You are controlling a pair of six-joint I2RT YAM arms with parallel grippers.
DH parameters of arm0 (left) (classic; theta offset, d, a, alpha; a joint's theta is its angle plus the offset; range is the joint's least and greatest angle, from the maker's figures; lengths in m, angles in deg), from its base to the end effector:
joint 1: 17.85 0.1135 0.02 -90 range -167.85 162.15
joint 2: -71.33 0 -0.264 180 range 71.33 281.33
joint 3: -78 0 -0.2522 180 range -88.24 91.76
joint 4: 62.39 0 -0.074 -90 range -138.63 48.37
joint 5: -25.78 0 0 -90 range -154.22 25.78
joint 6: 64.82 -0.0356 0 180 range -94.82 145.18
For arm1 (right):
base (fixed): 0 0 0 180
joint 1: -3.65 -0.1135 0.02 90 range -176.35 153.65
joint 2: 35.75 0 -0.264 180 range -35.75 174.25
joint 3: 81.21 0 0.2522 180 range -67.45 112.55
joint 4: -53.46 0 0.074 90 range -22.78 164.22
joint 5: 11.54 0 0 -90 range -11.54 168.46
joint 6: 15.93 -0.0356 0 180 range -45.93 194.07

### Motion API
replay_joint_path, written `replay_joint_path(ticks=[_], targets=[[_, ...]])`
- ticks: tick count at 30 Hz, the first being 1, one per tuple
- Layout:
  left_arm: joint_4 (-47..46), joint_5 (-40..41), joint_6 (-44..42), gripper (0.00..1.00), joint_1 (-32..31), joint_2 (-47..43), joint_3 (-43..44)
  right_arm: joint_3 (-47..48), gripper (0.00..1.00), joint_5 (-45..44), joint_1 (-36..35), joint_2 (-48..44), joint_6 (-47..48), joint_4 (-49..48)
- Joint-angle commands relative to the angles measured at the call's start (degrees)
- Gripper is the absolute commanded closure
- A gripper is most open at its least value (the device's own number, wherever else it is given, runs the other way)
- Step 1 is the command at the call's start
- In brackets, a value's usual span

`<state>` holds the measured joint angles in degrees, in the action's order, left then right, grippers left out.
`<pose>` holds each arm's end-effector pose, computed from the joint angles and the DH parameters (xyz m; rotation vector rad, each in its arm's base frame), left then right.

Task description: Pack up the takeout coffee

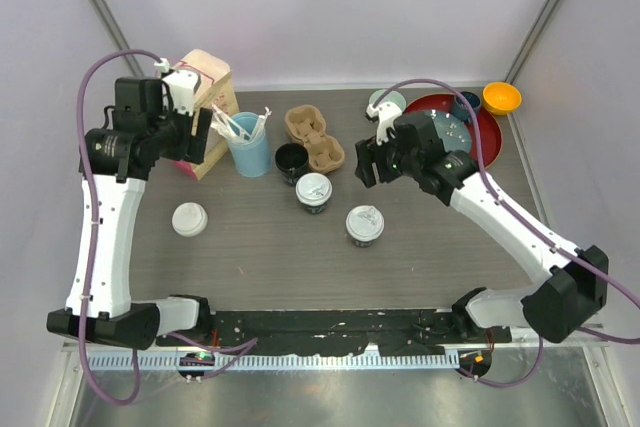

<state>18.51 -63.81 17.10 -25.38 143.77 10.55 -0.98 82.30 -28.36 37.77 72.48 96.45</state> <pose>0.2144 -0.0281 0.4561 0.3063 2.2621 0.0132 0.2394 0.1525 0.3313 -0.6219 2.1430 0.3982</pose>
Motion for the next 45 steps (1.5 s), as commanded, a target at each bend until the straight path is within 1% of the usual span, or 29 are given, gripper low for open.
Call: replay_joint_path(ticks=[1,2,3,5,6,8,9,10,13,15,16,17,20,21,22,23,25,26,28,29,30,32,34,36,40,41,43,45], targets=[[-3.0,10.2,-3.7,0.20,1.2,0.8,4.0,6.5,0.28,3.0,0.6,5.4,1.3,-5.1],[-3.8,11.4,-5.4,0.17,1.4,1.5,4.0,8.8,0.28,3.7,0.9,6.9,1.1,-5.7],[-4.7,12.5,-6.2,0.14,1.6,2.2,3.9,10.1,0.28,3.6,1.1,10.6,0.9,-5.8],[-7.6,12.4,-8.4,0.13,2.5,4.9,3.3,14.5,0.30,3.6,1.5,14.3,0.7,-5.5],[-8.7,10.2,-11.1,0.13,2.9,5.9,2.8,15.9,0.31,3.8,1.7,17.2,0.7,-5.2],[-12.0,7.8,-13.5,0.14,3.9,8.3,1.9,18.9,0.32,4.9,1.9,19.6,0.8,-4.3],[-12.7,6.4,-15.5,0.16,4.3,9.1,1.8,19.6,0.32,5.5,2.0,20.4,1.0,-4.1],[-13.4,4.0,-16.1,0.18,5.1,10.1,2.1,19.7,0.32,5.6,2.0,21.4,1.1,-3.9],[-13.3,1.4,-16.7,0.23,6.8,15.1,4.8,19.4,0.32,5.5,2.2,21.8,1.4,-4.0],[-13.5,1.4,-17.1,0.25,7.3,18.7,6.2,18.3,0.32,5.7,2.5,21.6,1.4,-4.0],[-14.7,2.6,-17.9,0.26,8.9,19.6,6.3,17.3,0.32,6.1,2.5,21.5,3.1,-4.0],[-15.6,3.5,-18.3,0.26,9.1,21.3,6.2,16.9,0.32,6.1,2.7,21.3,3.3,-4.0],[-19.6,5.3,-20.6,0.32,9.2,23.3,5.2,15.4,0.32,6.4,2.7,21.1,3.9,-4.1],[-22.2,5.4,-21.1,0.34,9.3,23.3,3.7,15.2,0.32,6.7,2.7,21.1,4.0,-4.0],[-23.2,5.2,-21.7,0.37,9.2,23.2,3.0,14.5,0.32,6.8,2.7,20.9,4.0,-4.1],[-23.8,4.1,-22.0,0.45,9.3,23.1,2.3,14.2,0.32,6.8,2.7,20.6,4.1,-4.1],[-23.1,2.1,-22.4,0.56,9.4,22.8,2.4,13.3,0.32,6.5,2.8,20.4,4.2,-4.1],[-21.7,0.4,-22.5,0.68,9.3,22.9,2.8,13.1,0.32,6.4,2.7,20.1,4.2,-4.1],[-19.8,-0.4,-22.9,0.83,9.4,22.7,3.3,12.4,0.32,6.4,2.9,19.7,4.3,-4.3],[-17.8,-1.9,-23.2,0.97,9.4,22.7,4.0,12.1,0.32,6.3,2.9,19.5,4.3,-4.3],[-17.0,-1.6,-23.2,1.00,9.4,22.6,4.5,11.9,0.32,6.3,3.1,19.1,4.4,-4.4],[-14.9,-0.8,-22.9,1.00,9.4,21.8,6.1,11.4,0.32,6.4,3.0,18.9,4.4,-4.6],[-14.5,3.0,-22.7,1.00,9.4,20.2,7.1,11.1,0.32,6.5,3.0,18.7,4.4,-4.7],[-15.4,5.3,-22.2,1.00,9.4,18.6,7.8,11.0,0.32,6.7,3.0,18.5,4.2,-4.8],[-18.6,12.4,-22.9,1.00,8.6,13.5,8.6,10.1,0.32,6.7,3.0,17.7,3.6,-5.2],[-19.7,13.4,-23.5,1.00,8.1,11.2,9.0,9.9,0.32,6.6,3.0,17.6,3.4,-5.3],[-19.8,15.5,-25.3,1.00,5.5,9.2,10.2,9.4,0.32,6.5,3.1,17.1,3.0,-5.7],[-15.8,15.7,-25.1,1.00,3.0,8.7,16.3,9.1,0.32,6.4,3.0,16.3,2.6,-5.8]])
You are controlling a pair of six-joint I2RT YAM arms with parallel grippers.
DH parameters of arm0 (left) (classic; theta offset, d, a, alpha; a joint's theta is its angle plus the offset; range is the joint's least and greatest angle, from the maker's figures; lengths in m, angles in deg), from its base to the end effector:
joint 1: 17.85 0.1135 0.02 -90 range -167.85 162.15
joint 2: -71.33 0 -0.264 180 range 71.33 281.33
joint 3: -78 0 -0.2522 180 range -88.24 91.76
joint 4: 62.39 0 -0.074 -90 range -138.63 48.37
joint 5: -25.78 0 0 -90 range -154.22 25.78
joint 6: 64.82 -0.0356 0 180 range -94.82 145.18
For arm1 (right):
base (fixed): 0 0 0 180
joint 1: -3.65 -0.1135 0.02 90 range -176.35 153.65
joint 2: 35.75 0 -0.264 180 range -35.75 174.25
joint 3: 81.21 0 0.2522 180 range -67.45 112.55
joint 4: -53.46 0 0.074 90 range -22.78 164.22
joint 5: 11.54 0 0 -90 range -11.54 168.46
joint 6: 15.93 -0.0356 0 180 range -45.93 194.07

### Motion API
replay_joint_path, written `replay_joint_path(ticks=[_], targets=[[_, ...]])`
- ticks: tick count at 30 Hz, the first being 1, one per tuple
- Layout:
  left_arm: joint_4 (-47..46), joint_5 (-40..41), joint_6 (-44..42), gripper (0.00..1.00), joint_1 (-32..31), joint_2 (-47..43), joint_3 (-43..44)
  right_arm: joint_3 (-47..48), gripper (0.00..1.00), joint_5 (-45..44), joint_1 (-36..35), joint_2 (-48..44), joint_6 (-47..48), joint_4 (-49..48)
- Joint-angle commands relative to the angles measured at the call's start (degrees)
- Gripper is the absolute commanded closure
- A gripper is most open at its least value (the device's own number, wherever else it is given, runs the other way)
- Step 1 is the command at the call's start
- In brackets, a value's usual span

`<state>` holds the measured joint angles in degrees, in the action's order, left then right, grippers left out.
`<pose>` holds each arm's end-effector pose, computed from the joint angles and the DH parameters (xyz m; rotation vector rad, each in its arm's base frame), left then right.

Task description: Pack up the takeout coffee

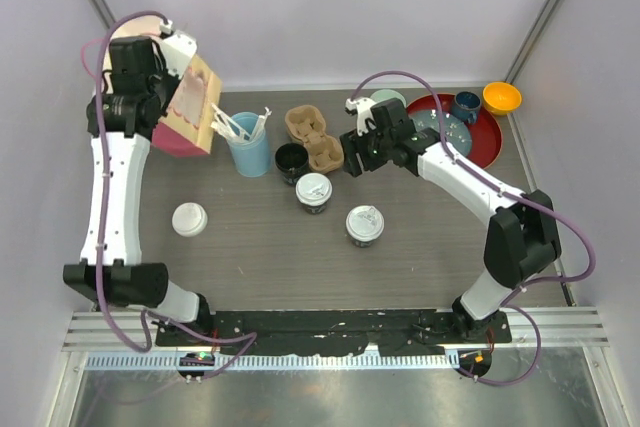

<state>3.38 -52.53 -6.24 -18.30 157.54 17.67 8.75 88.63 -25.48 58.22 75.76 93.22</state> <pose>0.3050 0.0048 0.4578 0.4771 2.1159 0.5321 0.3189 0.1849 0.2838 -0.7138 2.2523 0.4431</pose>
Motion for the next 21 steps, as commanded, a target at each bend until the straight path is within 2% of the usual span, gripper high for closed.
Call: replay_joint_path(ticks=[1,5,7,8,10,12,17,21], targets=[[1.0,4.1,-1.3,1.00,-5.0,-5.1,11.6,-0.9,0.32,-0.2,0.2,-4.3,-1.0,-2.5],[10.8,3.3,-1.2,1.00,-13.7,-6.1,23.0,-1.8,0.32,-0.9,0.3,-6.4,-1.5,-2.8],[16.0,0.9,-1.2,1.00,-20.3,-6.9,25.4,-2.5,0.32,-1.4,0.2,-7.4,-1.5,-3.0],[22.4,-1.6,-1.6,1.00,-22.0,-7.4,26.7,-2.9,0.32,-2.1,0.2,-8.0,-3.1,-3.1],[29.9,-14.3,-4.2,1.00,-25.9,-9.4,26.8,-4.1,0.31,-2.9,0.2,-9.8,-3.2,-3.4],[36.0,-23.0,-4.6,1.00,-26.5,-11.1,26.6,-5.1,0.31,-4.8,0.3,-11.4,-3.5,-3.4],[43.2,-30.5,-7.4,1.00,-26.5,-15.3,30.2,-6.2,0.31,-7.4,1.4,-14.1,-4.9,-2.6],[43.3,-31.8,-6.8,1.00,-26.6,-19.6,21.8,-7.2,0.31,-8.0,1.5,-16.2,-5.3,-2.4]])
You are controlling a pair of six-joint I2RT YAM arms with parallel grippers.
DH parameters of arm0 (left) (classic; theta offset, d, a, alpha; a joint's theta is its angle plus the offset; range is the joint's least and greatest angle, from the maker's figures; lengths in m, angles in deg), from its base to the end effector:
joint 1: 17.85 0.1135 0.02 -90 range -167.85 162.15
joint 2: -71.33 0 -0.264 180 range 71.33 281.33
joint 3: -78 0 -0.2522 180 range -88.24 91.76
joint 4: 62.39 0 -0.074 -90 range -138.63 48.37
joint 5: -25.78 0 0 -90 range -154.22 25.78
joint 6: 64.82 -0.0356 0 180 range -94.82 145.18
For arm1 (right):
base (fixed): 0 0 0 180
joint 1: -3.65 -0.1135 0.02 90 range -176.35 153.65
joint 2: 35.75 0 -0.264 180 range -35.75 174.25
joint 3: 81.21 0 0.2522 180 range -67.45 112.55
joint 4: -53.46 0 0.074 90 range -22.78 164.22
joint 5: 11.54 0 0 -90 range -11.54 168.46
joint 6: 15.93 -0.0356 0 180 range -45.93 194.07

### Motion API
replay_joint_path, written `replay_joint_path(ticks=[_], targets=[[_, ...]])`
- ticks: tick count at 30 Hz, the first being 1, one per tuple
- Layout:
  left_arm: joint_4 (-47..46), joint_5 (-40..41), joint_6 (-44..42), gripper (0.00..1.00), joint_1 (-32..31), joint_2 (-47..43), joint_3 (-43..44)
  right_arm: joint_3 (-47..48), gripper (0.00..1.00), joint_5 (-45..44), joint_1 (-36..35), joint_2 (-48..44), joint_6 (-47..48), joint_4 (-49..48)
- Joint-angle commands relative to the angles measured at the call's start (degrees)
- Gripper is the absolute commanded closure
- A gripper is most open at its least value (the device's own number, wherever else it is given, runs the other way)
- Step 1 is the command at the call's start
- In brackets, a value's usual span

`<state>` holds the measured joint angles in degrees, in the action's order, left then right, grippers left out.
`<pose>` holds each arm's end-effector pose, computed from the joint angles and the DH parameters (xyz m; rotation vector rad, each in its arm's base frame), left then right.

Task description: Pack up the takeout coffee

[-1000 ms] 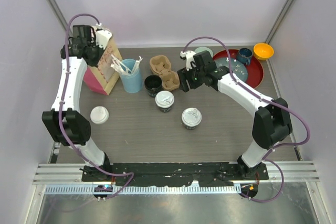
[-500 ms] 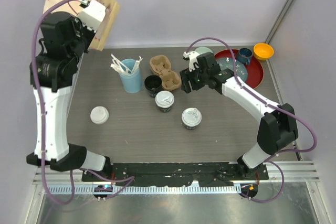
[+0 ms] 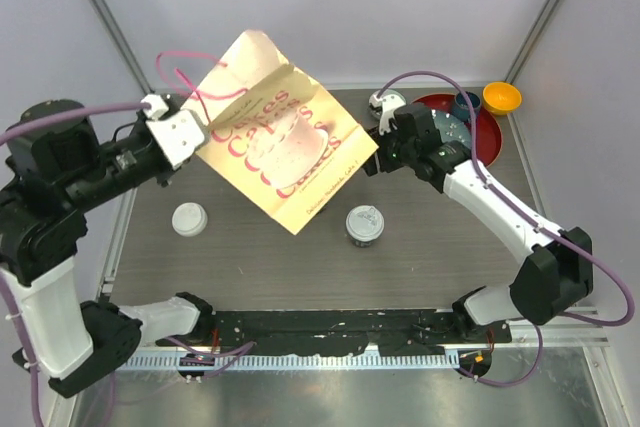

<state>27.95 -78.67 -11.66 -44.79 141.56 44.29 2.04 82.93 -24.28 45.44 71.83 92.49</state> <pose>0.0821 -0.0517 0.5800 1.1043 1.4382 -0.1069 0.2806 0.1519 0.3176 -0.5404 2.1737 0.3752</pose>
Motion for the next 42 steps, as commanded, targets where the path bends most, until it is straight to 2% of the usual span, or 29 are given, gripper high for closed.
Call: replay_joint_path(ticks=[1,4,7,9,13,17,23,28,30,35,37,38,40,41,42], targets=[[18.7,-5.8,-1.4,1.00,-0.1,-4.7,-9.8,-0.6,0.31,-2.4,0.4,-4.0,-1.2,-1.6],[18.7,-6.1,-0.9,1.00,-1.0,-6.3,-19.1,-0.7,0.31,-2.9,0.3,-4.6,-0.7,-1.3],[18.7,-5.4,-0.4,1.00,-2.0,-8.4,-23.9,-0.5,0.31,-3.0,0.3,-5.5,-0.1,-0.7],[18.7,-1.8,-1.3,1.00,-2.6,-10.1,-26.4,-0.6,0.31,-1.7,0.3,-6.3,0.6,-0.5],[18.7,3.2,-8.1,1.00,-3.7,-15.6,-34.9,-0.5,0.30,6.1,0.2,-7.4,4.4,1.1],[18.8,3.9,-14.8,1.00,-4.0,-19.4,-41.3,-2.5,0.30,10.5,0.1,-8.9,6.1,0.2],[18.7,3.2,-17.6,1.00,-4.0,-21.6,-46.4,-3.1,0.31,12.5,-0.4,-9.4,7.2,0.7],[18.7,9.3,-21.5,1.00,-4.1,-23.4,-53.3,-4.5,0.41,18.2,-2.5,-9.7,10.1,-0.3],[18.7,10.9,-23.8,1.00,-4.1,-24.5,-56.5,-5.6,0.45,19.3,-5.4,-9.6,10.8,-2.9],[18.6,15.9,-25.1,1.00,-4.0,-25.9,-59.8,-4.9,0.53,15.8,-12.1,-5.7,10.9,-7.8],[18.5,16.6,-23.7,1.00,-4.0,-25.8,-60.0,-4.7,0.47,13.7,-12.4,-4.0,8.0,-11.3],[18.5,17.5,-23.5,1.00,-4.1,-26.1,-60.7,-4.8,0.39,12.6,-12.5,-2.3,7.0,-12.5],[17.5,18.9,-22.9,1.00,-4.0,-27.2,-62.2,-3.9,0.31,8.3,-12.5,-0.3,6.2,-13.6],[16.1,20.4,-22.5,1.00,-4.0,-27.7,-64.2,-1.8,0.19,6.1,-12.4,1.2,4.6,-13.3],[15.5,20.7,-22.4,1.00,-4.0,-29.3,-65.1,-0.3,0.15,3.9,-12.5,3.6,3.7,-12.7]])
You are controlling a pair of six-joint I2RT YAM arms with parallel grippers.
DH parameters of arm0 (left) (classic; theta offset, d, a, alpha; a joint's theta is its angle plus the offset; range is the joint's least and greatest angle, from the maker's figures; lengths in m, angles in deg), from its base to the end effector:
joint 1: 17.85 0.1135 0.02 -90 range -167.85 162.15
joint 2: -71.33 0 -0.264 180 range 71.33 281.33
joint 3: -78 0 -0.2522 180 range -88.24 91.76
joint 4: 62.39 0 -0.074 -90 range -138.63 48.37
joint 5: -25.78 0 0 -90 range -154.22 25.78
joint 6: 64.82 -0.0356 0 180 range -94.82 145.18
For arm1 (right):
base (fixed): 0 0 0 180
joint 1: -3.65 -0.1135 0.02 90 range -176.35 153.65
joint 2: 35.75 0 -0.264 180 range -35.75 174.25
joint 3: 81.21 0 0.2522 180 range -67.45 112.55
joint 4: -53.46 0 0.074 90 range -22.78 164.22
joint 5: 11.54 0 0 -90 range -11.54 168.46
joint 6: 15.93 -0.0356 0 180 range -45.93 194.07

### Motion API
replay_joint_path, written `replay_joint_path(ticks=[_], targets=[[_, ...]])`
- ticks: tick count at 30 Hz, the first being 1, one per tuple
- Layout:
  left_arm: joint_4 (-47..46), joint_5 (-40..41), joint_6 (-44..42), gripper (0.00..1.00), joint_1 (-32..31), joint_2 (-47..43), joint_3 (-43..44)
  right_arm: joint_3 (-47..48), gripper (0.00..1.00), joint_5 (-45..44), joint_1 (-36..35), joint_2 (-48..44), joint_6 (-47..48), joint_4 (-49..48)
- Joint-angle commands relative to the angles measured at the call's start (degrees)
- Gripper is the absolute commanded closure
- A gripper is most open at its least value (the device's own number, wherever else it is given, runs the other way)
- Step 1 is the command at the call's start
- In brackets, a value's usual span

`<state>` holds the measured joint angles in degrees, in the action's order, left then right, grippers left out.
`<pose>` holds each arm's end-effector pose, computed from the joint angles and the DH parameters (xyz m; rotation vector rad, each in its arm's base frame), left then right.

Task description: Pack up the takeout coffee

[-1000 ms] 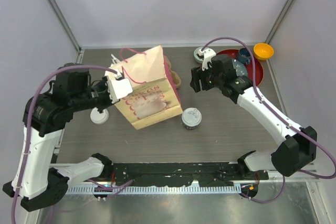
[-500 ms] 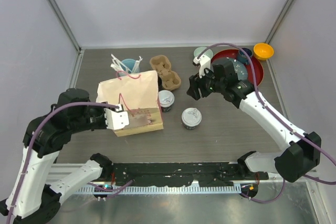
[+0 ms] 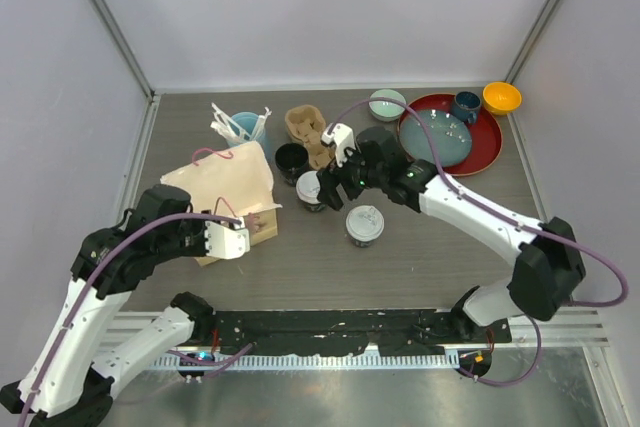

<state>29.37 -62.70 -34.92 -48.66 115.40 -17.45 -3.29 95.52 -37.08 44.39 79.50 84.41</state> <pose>0.0784 -0.0456 0.3753 1.7612 1.7496 0.2524 0.2336 0.2149 0.3047 -1.0226 1.9462 0.6727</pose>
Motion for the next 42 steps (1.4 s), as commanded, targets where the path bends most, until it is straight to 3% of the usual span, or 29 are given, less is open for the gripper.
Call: replay_joint_path(ticks=[1,10,13,16,19,31,37,42], targets=[[13.6,4.7,1.1,1.00,-0.1,-3.8,-4.0,6.3,0.14,-10.8,0.3,6.0,-5.0,-3.7],[12.6,1.6,5.3,1.00,-0.2,-5.0,-2.7,12.6,0.11,-21.6,-2.2,14.5,-11.3,-1.5],[12.3,0.8,5.2,1.00,-0.1,-4.7,-2.2,13.3,0.19,-25.4,-2.1,15.0,-13.2,-0.8],[12.2,0.2,5.3,1.00,-0.1,-4.4,-2.1,13.7,0.29,-23.8,-1.2,15.7,-15.5,-0.5],[11.6,-0.1,5.3,1.00,-0.1,-4.4,-2.4,15.4,0.33,-21.2,-1.1,18.1,-16.2,1.4],[11.0,-0.7,4.7,1.00,-0.1,-4.9,-2.8,16.7,0.32,-18.3,-0.9,22.8,-16.2,3.9],[10.8,-0.5,4.4,1.00,-0.1,-4.7,-2.2,15.6,0.46,-17.8,-0.8,21.9,-16.0,4.3],[10.5,-0.3,4.0,1.00,-0.2,-4.6,-2.2,14.2,0.50,-15.7,-0.8,21.0,-16.2,4.3]])
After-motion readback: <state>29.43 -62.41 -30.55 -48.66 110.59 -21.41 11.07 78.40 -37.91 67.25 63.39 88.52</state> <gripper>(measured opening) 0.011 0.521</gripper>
